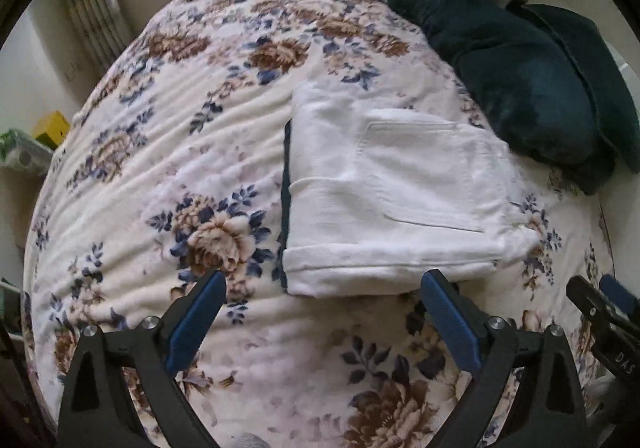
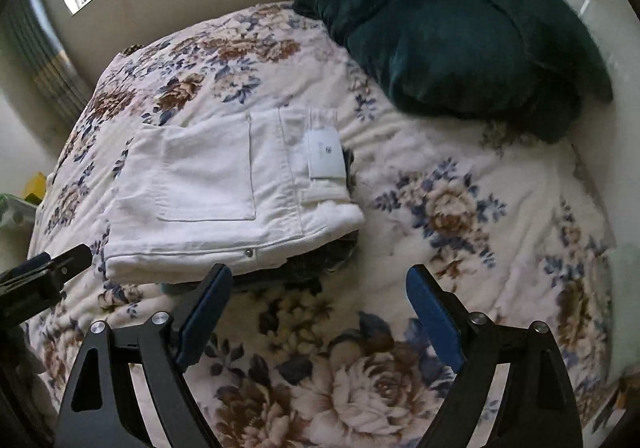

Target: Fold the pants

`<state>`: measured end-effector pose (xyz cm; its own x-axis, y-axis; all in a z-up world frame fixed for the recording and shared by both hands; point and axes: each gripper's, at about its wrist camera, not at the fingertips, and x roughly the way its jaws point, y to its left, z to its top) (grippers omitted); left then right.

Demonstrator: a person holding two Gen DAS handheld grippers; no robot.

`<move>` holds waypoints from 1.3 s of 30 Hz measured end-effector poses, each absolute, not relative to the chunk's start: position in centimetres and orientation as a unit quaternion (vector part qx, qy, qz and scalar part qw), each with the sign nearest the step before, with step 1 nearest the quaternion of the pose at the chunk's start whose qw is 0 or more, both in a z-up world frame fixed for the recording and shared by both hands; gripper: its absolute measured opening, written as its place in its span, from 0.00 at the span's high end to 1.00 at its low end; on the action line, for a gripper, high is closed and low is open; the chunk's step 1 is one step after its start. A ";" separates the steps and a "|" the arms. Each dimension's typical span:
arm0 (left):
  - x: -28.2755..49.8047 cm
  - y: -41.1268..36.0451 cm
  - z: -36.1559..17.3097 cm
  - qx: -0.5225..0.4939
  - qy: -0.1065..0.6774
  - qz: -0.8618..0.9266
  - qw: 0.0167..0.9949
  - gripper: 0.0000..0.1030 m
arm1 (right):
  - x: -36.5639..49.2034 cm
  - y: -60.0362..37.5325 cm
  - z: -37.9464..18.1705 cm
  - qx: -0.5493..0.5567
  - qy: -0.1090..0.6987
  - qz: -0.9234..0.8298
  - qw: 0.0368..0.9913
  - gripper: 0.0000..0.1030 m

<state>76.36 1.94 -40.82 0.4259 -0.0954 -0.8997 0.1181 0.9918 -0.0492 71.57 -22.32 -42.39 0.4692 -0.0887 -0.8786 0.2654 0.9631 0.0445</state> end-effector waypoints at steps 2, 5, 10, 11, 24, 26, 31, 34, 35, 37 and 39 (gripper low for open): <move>75.5 1.5 -39.7 0.021 0.524 -0.063 0.849 0.03 | 70.3 -21.7 -40.7 0.085 0.499 -0.104 0.856 0.12; 74.1 1.4 -37.9 0.021 0.515 -0.061 0.854 0.03 | 68.9 -21.8 -38.5 0.085 0.490 -0.104 0.862 0.12; 71.2 0.8 -34.7 0.026 0.500 -0.054 0.864 0.03 | 65.9 -22.2 -35.0 0.088 0.480 -0.105 0.867 0.12; 70.8 0.8 -34.2 0.028 0.498 -0.052 0.865 0.03 | 65.2 -22.3 -34.4 0.089 0.478 -0.105 0.868 0.12; 57.3 -0.5 -23.7 0.008 0.451 -0.028 0.892 0.03 | 51.6 -23.1 -24.0 0.070 0.451 -0.087 0.885 0.12; 54.4 -0.6 -21.9 0.009 0.441 -0.024 0.897 0.03 | 48.9 -23.0 -21.6 0.061 0.441 -0.084 0.892 0.12; 47.9 -0.7 -17.7 0.008 0.424 -0.024 0.905 0.03 | 42.0 -22.6 -15.0 0.049 0.408 -0.071 0.909 0.12; 44.1 -0.7 -15.0 0.008 0.412 -0.022 0.911 0.03 | 37.9 -22.1 -11.6 0.044 0.398 -0.063 0.914 0.12; 42.8 -0.6 -14.1 0.007 0.408 -0.022 0.913 0.03 | 36.8 -21.9 -10.7 0.042 0.396 -0.059 0.915 0.12; 40.4 -0.5 -12.3 0.006 0.400 -0.015 0.916 0.03 | 34.0 -21.6 -8.6 0.038 0.397 -0.048 0.916 0.12; 38.3 -0.3 -10.7 -0.001 0.393 -0.012 0.920 0.03 | 31.6 -21.2 -6.8 0.031 0.392 -0.037 0.919 0.11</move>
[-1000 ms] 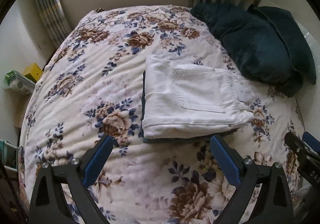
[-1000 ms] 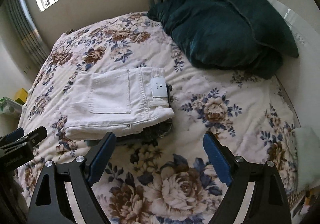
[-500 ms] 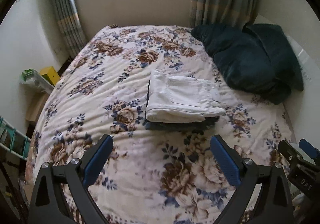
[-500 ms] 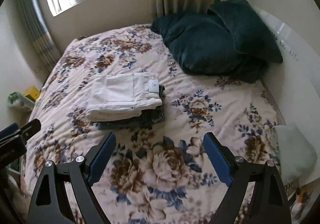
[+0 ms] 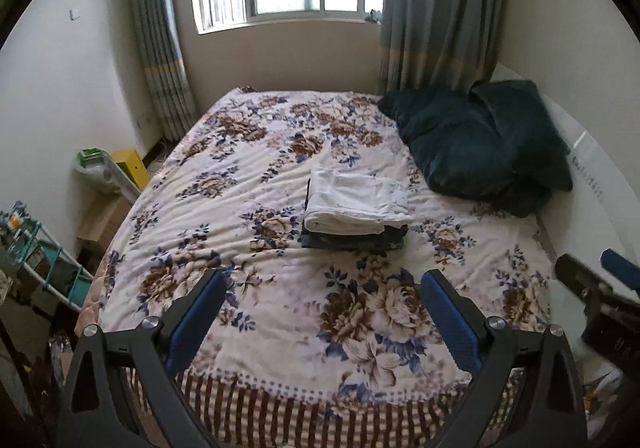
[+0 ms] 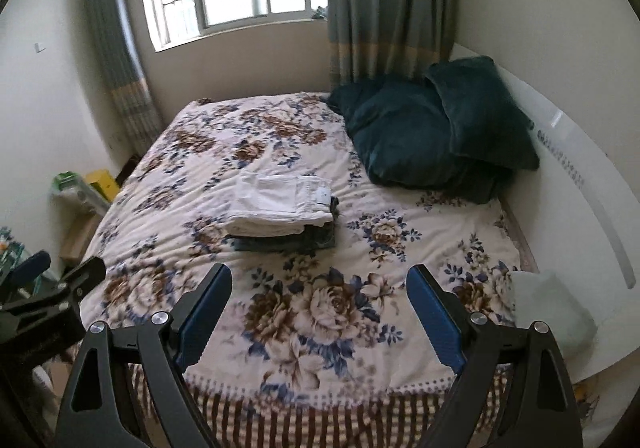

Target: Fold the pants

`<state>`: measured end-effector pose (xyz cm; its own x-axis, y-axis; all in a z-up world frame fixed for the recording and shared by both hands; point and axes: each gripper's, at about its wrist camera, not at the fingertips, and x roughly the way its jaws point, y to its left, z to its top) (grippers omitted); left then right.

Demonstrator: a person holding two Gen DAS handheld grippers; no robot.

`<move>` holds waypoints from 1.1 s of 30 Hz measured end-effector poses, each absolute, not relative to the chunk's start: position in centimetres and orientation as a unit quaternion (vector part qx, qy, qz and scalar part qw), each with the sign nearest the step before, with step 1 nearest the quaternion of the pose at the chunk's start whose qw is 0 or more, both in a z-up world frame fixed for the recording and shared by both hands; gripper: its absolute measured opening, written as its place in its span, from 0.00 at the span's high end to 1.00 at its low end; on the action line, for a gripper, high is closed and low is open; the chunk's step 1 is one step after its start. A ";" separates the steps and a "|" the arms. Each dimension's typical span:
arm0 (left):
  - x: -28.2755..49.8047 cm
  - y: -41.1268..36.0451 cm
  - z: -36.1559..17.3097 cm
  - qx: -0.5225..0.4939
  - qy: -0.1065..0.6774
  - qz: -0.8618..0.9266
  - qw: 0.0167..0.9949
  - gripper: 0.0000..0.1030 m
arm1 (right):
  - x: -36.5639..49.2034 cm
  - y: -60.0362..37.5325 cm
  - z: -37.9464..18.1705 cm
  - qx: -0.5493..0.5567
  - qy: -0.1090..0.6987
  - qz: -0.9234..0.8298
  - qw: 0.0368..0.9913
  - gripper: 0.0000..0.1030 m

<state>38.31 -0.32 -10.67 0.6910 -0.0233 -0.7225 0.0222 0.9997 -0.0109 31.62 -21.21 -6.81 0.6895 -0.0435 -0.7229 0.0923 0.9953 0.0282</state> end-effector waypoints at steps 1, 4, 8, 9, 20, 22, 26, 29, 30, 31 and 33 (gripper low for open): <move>37.2 -0.2 -9.8 -0.004 0.388 -0.012 0.922 0.03 | 30.3 -21.1 -5.9 0.027 0.388 -0.032 0.921 0.12; 34.3 0.2 -7.6 -0.006 0.373 -0.003 0.928 0.03 | 27.0 -20.8 -3.3 0.016 0.381 -0.021 0.924 0.11; 31.5 0.5 -5.9 -0.009 0.372 -0.008 0.928 0.03 | 22.5 -20.5 -0.1 0.015 0.375 -0.012 0.927 0.12; 30.7 0.6 -5.4 -0.002 0.370 -0.005 0.929 0.03 | 21.7 -20.3 0.5 0.014 0.373 -0.010 0.928 0.11; 26.9 2.5 -2.5 0.007 0.341 0.002 0.940 0.03 | 16.3 -18.4 5.4 0.024 0.350 -0.007 0.936 0.11; 27.1 2.7 -2.5 0.006 0.339 0.002 0.941 0.03 | 16.6 -18.4 5.8 0.031 0.345 -0.008 0.938 0.11; 28.8 2.9 -2.9 -0.002 0.337 0.001 0.942 0.00 | 18.3 -18.6 6.3 0.034 0.328 -0.020 0.944 0.11; 30.2 2.7 -3.1 -0.003 0.333 0.003 0.943 0.00 | 20.9 -19.0 5.8 0.034 0.323 -0.026 0.945 0.08; 30.6 2.7 -3.1 -0.002 0.334 0.006 0.943 0.00 | 21.6 -19.0 5.6 0.032 0.325 -0.029 0.945 0.08; 31.2 2.6 -3.3 -0.003 0.332 0.006 0.943 0.00 | 22.8 -19.1 5.1 0.032 0.326 -0.029 0.944 0.08; 32.0 2.2 -3.7 0.001 0.334 0.010 0.943 0.00 | 24.4 -19.2 4.3 0.033 0.332 -0.033 0.942 0.08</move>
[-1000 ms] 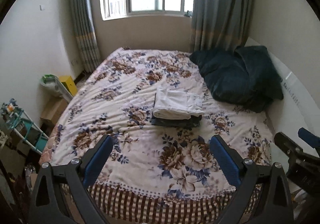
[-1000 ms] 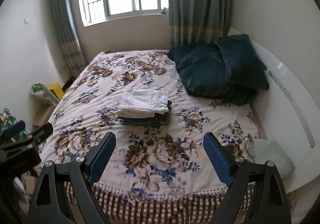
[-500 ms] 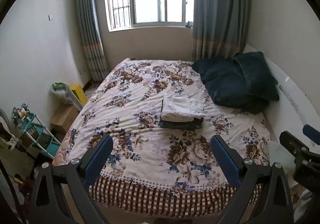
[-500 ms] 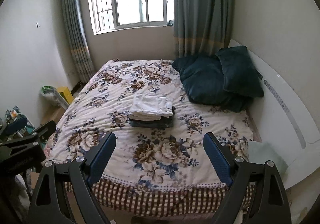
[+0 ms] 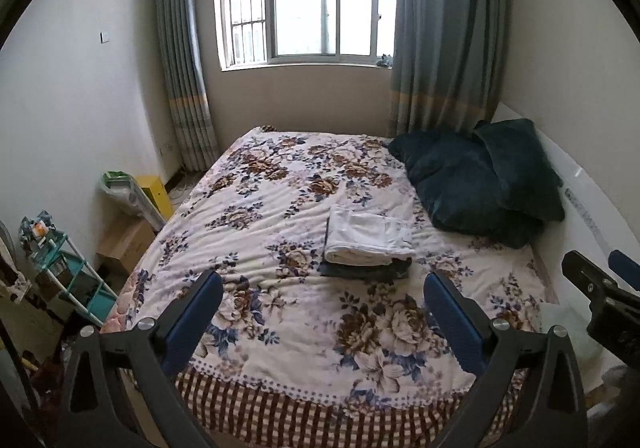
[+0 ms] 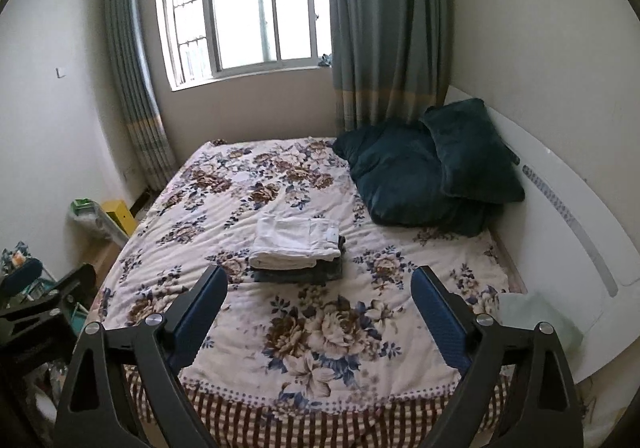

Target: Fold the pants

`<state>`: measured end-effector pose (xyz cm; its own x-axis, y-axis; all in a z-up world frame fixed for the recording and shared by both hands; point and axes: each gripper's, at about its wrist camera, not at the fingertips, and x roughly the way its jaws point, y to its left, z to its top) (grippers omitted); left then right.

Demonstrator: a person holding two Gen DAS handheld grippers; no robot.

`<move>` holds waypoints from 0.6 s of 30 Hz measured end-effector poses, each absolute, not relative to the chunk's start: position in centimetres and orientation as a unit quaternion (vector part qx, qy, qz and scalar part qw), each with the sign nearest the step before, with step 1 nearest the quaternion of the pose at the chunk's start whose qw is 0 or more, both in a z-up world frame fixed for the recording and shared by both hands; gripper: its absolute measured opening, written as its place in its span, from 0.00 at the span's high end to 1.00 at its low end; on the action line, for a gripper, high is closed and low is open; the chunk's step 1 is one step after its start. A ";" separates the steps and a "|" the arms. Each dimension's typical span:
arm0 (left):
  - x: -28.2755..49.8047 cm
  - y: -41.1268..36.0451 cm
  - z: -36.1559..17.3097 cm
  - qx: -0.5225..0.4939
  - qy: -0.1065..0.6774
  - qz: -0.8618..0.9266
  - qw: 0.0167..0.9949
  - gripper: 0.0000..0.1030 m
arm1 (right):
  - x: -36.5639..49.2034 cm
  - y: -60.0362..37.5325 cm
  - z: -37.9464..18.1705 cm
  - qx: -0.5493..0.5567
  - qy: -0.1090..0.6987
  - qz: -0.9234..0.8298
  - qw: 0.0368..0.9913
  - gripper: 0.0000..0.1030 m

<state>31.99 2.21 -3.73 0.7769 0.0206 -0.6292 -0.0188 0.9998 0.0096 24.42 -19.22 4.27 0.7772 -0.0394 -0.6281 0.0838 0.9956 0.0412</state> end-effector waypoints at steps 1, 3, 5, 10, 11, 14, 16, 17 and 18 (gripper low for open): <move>32.4 2.0 -4.0 0.002 0.335 0.009 0.942 0.00 | 25.4 -19.3 3.7 0.032 0.335 -0.035 0.941 0.07; 33.6 1.5 -4.7 0.010 0.339 0.014 0.941 0.00 | 26.8 -19.4 2.8 0.029 0.340 -0.042 0.939 0.07; 34.6 1.0 -5.2 0.013 0.347 0.013 0.938 0.00 | 28.2 -19.5 1.6 0.027 0.347 -0.048 0.936 0.07; 36.7 -0.1 -6.7 0.021 0.359 0.014 0.933 0.00 | 31.1 -19.8 -0.6 0.022 0.361 -0.062 0.930 0.07; 37.0 -0.3 -7.2 0.021 0.363 0.012 0.932 0.00 | 31.7 -19.8 -1.1 0.021 0.366 -0.061 0.928 0.07; 37.7 -0.6 -7.7 0.025 0.368 0.012 0.929 0.00 | 32.9 -19.8 -1.8 0.021 0.372 -0.061 0.926 0.07; 38.1 -0.7 -8.0 0.027 0.369 0.015 0.929 0.00 | 33.3 -19.8 -2.1 0.020 0.371 -0.062 0.926 0.07; 38.2 -0.7 -8.1 0.027 0.370 0.014 0.929 0.00 | 33.4 -19.7 -2.2 0.018 0.371 -0.063 0.926 0.07; 38.3 -0.6 -8.1 0.026 0.371 0.014 0.928 0.00 | 33.6 -19.6 -2.3 0.018 0.371 -0.063 0.926 0.07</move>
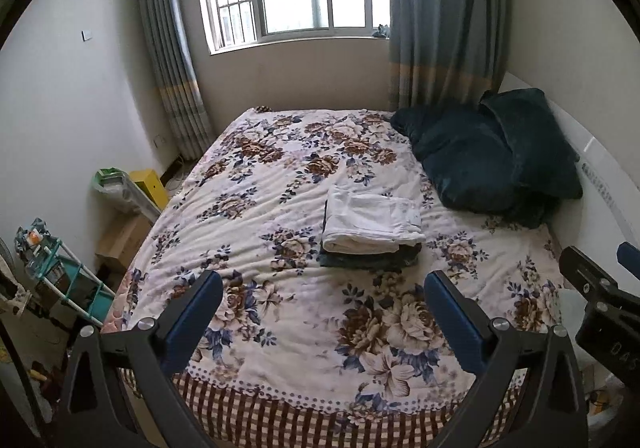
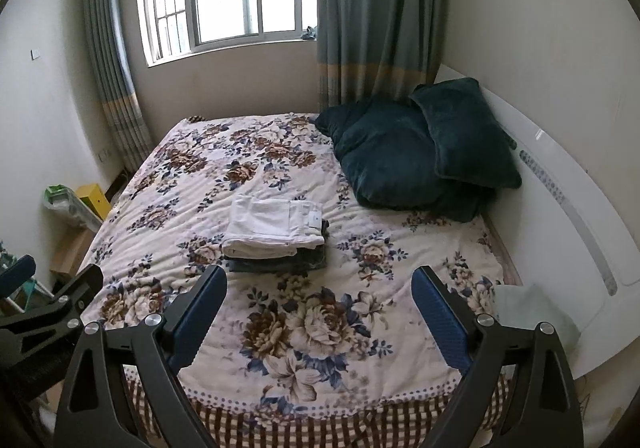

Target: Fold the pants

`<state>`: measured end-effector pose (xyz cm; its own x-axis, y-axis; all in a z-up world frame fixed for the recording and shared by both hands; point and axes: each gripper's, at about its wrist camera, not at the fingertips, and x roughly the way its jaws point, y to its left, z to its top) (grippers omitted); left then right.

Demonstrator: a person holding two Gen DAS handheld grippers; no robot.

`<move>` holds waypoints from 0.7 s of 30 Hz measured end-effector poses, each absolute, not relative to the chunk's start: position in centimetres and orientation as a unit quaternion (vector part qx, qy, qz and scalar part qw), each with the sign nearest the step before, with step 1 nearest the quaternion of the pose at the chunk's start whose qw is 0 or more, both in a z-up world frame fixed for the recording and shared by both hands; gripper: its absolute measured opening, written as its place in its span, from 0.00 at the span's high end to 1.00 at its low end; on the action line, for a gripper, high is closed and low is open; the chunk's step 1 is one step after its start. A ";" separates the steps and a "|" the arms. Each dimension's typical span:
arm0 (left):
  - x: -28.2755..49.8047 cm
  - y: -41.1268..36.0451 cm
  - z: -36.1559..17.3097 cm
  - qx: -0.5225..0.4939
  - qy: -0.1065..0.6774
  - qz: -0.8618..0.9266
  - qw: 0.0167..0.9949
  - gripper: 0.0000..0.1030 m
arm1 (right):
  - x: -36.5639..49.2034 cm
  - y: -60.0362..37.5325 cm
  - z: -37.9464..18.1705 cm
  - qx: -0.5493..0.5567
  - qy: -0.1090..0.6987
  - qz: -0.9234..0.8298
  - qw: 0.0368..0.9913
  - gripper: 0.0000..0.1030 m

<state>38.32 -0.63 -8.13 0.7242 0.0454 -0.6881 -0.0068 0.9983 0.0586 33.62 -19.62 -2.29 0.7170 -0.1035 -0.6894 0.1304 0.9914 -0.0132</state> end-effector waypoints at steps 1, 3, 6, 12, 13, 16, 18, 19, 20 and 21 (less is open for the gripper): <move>38.4 -0.6 -8.1 0.027 0.371 0.016 0.928 0.00 | 33.6 -19.6 -2.3 0.020 0.371 -0.062 0.926 0.07; 38.6 -0.6 -8.1 0.027 0.370 0.015 0.928 0.00 | 33.8 -19.5 -2.3 0.022 0.371 -0.062 0.926 0.07; 38.8 -0.5 -8.1 0.025 0.366 0.015 0.930 0.00 | 34.0 -19.5 -2.3 0.023 0.369 -0.060 0.927 0.07; 38.9 -0.2 -8.1 0.022 0.361 0.018 0.932 0.00 | 34.3 -19.3 -2.5 0.024 0.365 -0.056 0.929 0.06; 38.9 -0.1 -8.0 0.022 0.359 0.019 0.933 0.00 | 34.3 -19.2 -2.6 0.024 0.363 -0.055 0.930 0.06; 39.0 0.1 -7.6 0.020 0.354 0.021 0.935 0.00 | 34.2 -19.1 -2.5 0.023 0.361 -0.056 0.931 0.06; 39.0 0.2 -7.4 0.022 0.351 0.021 0.936 0.00 | 34.2 -19.0 -2.6 0.023 0.359 -0.056 0.931 0.05; 38.9 0.2 -7.3 0.022 0.349 0.022 0.937 0.00 | 34.1 -19.0 -2.6 0.023 0.359 -0.056 0.931 0.05; 39.0 0.2 -7.2 0.022 0.348 0.023 0.937 0.00 | 34.1 -19.0 -2.6 0.023 0.359 -0.056 0.931 0.05; 39.0 0.2 -7.1 0.023 0.346 0.024 0.938 0.00 | 34.1 -19.0 -2.6 0.023 0.359 -0.056 0.932 0.05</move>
